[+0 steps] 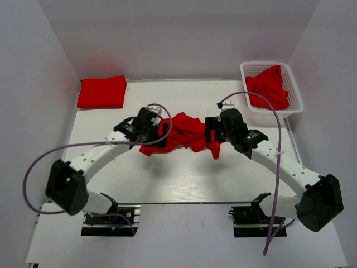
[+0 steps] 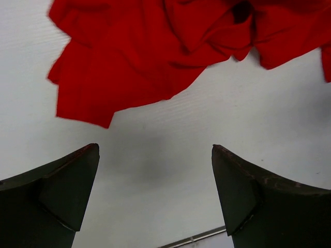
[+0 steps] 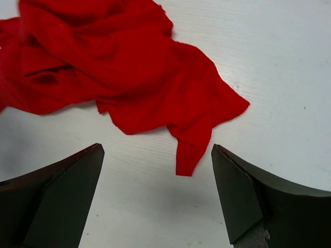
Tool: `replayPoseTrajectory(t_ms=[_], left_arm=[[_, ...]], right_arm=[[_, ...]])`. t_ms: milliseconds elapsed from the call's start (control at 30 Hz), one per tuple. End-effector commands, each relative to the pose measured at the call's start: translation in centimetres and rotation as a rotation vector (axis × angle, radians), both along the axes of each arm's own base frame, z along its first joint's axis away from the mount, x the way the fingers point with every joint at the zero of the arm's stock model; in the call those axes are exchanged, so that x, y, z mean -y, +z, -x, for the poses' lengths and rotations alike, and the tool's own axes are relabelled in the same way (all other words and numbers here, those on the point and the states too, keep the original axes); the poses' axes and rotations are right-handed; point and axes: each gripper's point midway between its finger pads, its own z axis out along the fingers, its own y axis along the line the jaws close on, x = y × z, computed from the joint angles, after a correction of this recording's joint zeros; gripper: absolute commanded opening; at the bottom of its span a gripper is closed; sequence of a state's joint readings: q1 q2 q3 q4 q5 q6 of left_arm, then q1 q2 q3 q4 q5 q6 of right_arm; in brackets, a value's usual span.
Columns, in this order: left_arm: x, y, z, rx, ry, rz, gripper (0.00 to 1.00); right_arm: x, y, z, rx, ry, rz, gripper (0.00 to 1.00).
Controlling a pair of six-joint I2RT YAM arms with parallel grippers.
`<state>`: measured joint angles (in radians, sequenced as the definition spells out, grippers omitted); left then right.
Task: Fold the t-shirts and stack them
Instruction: Move the tshirt to the center of the board, then flatten out the tshirt
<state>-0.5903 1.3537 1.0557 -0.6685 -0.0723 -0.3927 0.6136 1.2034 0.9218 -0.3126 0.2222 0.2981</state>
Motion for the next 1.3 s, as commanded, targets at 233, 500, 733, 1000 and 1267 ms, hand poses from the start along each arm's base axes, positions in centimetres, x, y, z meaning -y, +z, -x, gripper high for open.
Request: replayPoseTrajectory(t_ms=[233,500,733,1000,1267], left_arm=[[4.7,-4.5,-1.7,-0.033,-0.183,0.003,0.96],[5.8,-6.7,-4.0,-0.036,-0.152,-0.036,0.95],[6.4,-8.4,-5.4,-0.049,-0.136,-0.038,0.72],[5.8,-7.4,-5.4,-0.022,-0.114,-0.023,0.0],[5.4,0.2,-5.1,0.192,-0.097,0.11,0.0]], right_arm=[[3.2,-4.2,-1.5,-0.159,-0.19,0.015,0.88],[2.7,-6.5,-2.6,-0.256,-0.143,-0.006,0.85],[2.6,-8.2,-2.7,-0.314,-0.117,-0.028,0.85],[2.5,-8.7,-2.5,-0.345,-0.056,-0.031,0.88],[3.3,-9.0,-1.8,-0.328,-0.027,0.002,0.88]])
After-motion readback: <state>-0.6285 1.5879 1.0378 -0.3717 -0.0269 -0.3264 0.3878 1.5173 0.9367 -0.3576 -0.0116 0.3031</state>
